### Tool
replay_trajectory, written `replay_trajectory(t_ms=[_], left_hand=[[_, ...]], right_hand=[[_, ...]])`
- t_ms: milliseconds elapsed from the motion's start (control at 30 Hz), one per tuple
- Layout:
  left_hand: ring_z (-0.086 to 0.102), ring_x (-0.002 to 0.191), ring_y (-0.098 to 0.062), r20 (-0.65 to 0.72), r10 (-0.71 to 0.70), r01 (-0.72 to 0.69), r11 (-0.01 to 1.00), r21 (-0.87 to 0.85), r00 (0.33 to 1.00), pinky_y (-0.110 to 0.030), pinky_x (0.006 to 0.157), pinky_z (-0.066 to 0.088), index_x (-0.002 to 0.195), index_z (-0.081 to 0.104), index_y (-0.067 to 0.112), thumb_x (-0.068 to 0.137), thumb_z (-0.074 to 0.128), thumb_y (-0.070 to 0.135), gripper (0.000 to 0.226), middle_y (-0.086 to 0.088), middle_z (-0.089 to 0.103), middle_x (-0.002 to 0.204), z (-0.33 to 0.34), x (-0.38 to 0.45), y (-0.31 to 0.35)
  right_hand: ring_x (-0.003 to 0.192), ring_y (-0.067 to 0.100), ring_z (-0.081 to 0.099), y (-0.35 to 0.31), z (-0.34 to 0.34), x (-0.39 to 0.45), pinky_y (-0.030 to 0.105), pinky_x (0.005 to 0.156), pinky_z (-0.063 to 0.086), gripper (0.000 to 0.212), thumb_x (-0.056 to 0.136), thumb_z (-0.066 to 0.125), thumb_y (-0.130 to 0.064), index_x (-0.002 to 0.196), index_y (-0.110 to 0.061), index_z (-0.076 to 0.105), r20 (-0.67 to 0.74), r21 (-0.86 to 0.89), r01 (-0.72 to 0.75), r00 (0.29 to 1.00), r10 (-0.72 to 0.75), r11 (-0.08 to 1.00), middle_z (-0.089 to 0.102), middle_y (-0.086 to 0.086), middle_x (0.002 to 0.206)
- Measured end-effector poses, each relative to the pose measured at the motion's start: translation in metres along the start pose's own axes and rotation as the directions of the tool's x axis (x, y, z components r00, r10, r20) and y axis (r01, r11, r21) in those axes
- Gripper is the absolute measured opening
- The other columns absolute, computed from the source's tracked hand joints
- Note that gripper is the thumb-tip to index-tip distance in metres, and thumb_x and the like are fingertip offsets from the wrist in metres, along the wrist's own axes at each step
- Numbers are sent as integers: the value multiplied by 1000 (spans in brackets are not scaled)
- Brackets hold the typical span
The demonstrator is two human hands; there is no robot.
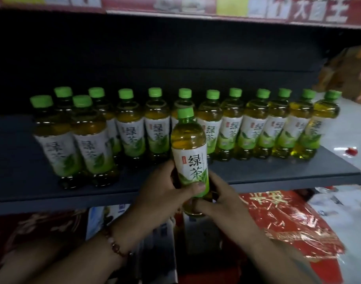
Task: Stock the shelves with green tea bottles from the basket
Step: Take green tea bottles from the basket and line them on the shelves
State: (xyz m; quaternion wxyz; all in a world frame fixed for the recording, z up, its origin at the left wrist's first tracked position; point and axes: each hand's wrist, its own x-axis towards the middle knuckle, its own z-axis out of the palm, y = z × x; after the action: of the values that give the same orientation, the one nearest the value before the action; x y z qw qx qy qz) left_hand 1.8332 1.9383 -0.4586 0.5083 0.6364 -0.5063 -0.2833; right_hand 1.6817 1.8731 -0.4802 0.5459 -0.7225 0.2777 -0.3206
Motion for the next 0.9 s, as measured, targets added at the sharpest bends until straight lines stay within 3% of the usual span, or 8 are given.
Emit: replay_trajectory(t_ms=[67,200,300,367,500,600,733,900], left_hand=[[62,97,10,-87,25,-17,997,82,996,-17,78,51,120,57,43,76,81,36,50,23,68,109,-14,1,-3],[59,102,2,-213,97,-48,973,224,972,-27,81,51,126,48,49,78,75,46,55,23,61,116,-34,4,-12],[59,106,-4,-300,134,-50,961,272,945,-36,87,54,129,46,47,78,73,46,57,22,60,119,-45,7,-20],[59,109,-7,-340,137,-33,955,295,931,-41,89,54,130,46,44,78,73,45,59,19,58,121,-51,10,-28],[58,114,-8,-361,136,-18,950,312,923,-42,91,54,136,44,41,80,71,45,62,15,56,124,-60,13,-42],[56,119,-7,-371,146,-23,948,317,917,-42,94,53,141,40,40,84,68,45,64,15,56,128,-64,15,-47],[52,124,-9,-385,153,-1,930,366,910,-41,97,51,149,30,40,90,64,44,67,12,52,136,-63,16,-50],[46,132,-13,-386,134,33,918,396,913,-37,100,48,155,20,37,94,60,41,73,8,44,146,-62,17,-51]], right_hand=[[96,6,70,0,14,15,22,74,57,63,81,65,15,130,-24,59,8,10,22,1000,-22,1000,75,-8,109],[112,12,67,0,39,45,39,89,58,68,79,72,1,138,-30,54,24,-37,87,996,-86,996,70,-10,122],[111,1,65,-2,52,63,18,87,53,65,81,72,5,132,-32,56,38,-66,124,992,-121,990,70,-17,120],[114,2,63,-2,62,73,18,91,51,60,82,73,2,132,-28,58,44,-88,147,989,-143,985,69,-12,123],[119,7,60,4,80,85,37,101,52,61,80,76,-11,135,-26,57,42,-142,177,984,-172,974,62,-2,129],[122,8,57,10,89,88,36,104,50,62,82,74,-11,139,-25,54,30,-153,196,981,-194,969,61,-5,131],[126,1,53,15,94,92,23,105,45,64,85,72,-7,143,-25,50,12,-173,206,978,-207,963,59,-11,135],[129,3,51,17,97,93,28,108,43,66,85,72,-9,145,-27,47,-8,-186,202,978,-207,961,57,-11,138]])
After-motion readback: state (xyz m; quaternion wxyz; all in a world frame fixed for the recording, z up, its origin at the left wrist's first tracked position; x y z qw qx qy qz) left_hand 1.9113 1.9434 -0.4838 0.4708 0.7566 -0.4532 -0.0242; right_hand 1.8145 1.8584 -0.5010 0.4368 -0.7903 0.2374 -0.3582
